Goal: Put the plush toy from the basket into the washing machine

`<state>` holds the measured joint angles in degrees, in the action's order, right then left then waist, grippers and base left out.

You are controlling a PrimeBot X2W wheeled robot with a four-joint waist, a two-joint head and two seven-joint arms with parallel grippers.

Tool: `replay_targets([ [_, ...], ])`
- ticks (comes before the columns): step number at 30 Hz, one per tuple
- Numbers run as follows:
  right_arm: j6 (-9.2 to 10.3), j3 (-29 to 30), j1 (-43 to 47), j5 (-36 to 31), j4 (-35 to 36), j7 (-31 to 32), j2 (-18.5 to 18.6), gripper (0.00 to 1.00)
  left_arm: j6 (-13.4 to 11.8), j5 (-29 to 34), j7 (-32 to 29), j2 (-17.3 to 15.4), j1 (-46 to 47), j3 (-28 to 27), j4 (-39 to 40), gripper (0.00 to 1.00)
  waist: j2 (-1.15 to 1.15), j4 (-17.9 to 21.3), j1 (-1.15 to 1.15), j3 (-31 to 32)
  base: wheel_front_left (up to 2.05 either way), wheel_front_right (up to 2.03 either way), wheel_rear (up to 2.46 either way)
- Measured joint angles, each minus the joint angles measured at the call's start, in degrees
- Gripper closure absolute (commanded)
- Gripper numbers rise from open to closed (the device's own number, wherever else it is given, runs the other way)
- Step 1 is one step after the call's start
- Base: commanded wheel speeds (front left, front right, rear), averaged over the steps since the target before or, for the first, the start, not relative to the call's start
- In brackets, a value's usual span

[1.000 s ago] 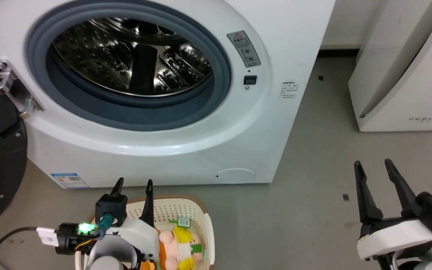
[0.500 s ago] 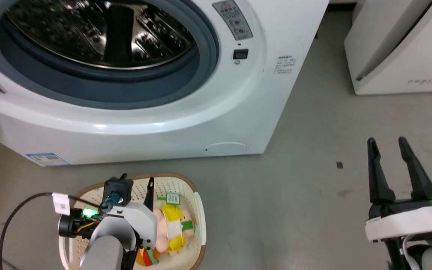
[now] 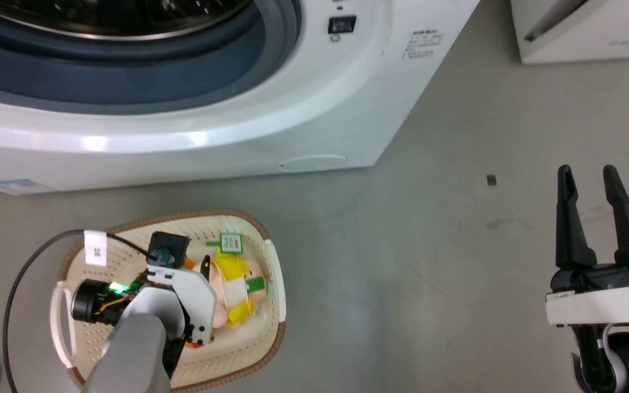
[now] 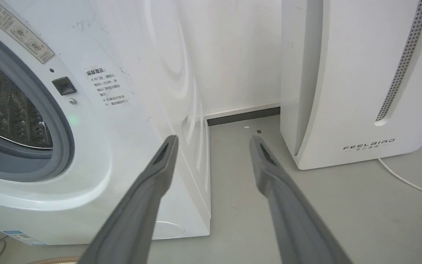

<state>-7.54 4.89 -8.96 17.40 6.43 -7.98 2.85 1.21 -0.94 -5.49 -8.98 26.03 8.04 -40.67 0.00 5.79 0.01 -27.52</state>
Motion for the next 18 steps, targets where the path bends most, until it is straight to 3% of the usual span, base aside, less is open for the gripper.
replay_targets([
  [7, 0.0, 0.4, -1.3, 2.3, 0.9, -0.8, 0.0, 0.0, 0.7, -0.8, -4.5, -1.5, 3.8, 1.0, -4.1, 0.0, 0.0, 1.1, 0.0, -5.5, 0.0, 0.0, 0.0],
  [18, 0.01, 1.3, -3.4, 4.9, 2.5, -2.1, 0.0, 0.0, 0.9, -0.8, -6.3, -4.0, 10.0, 3.3, -10.4, 0.0, 0.0, 2.4, 0.0, -13.5, 0.0, 0.0, 0.0],
])
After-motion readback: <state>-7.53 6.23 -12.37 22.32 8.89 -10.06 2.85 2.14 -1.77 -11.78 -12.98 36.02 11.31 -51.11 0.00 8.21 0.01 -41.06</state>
